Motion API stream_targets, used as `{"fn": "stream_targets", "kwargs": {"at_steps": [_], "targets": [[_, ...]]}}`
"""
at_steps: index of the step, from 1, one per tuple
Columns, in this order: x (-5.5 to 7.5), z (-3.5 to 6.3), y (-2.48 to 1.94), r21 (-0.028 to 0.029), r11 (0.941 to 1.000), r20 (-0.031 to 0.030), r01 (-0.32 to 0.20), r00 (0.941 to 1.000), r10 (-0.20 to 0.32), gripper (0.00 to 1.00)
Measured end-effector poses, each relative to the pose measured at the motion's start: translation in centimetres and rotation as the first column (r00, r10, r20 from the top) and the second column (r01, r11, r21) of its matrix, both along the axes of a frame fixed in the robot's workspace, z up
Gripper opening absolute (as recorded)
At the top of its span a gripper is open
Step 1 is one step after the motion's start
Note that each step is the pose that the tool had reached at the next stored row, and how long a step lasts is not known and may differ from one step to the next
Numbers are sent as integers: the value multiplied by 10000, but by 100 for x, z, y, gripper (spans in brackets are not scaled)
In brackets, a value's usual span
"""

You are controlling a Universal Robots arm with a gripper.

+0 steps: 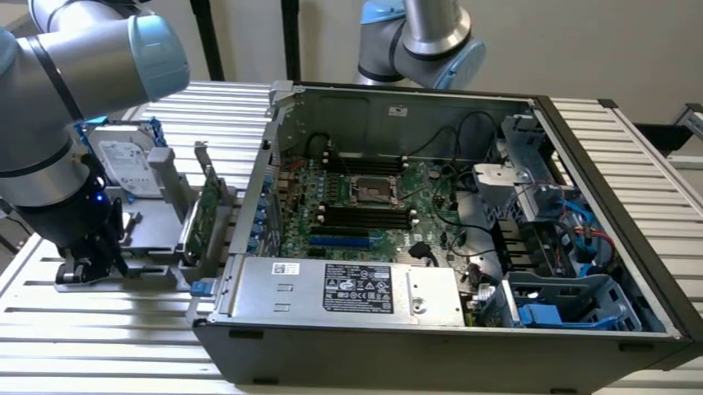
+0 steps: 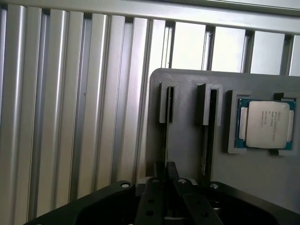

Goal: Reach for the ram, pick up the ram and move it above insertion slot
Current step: 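Pick up the ram and move it above insertion slot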

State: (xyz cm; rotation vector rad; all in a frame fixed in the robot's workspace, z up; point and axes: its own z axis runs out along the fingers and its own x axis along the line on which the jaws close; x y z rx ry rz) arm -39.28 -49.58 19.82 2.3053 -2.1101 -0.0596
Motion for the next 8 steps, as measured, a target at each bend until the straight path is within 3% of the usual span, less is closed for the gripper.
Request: {"fn": "stream_targets", "kwargs": {"at_steps": [8], "targets": [[0, 0, 0, 1, 10000, -2, 8, 10000, -8, 13]]}}
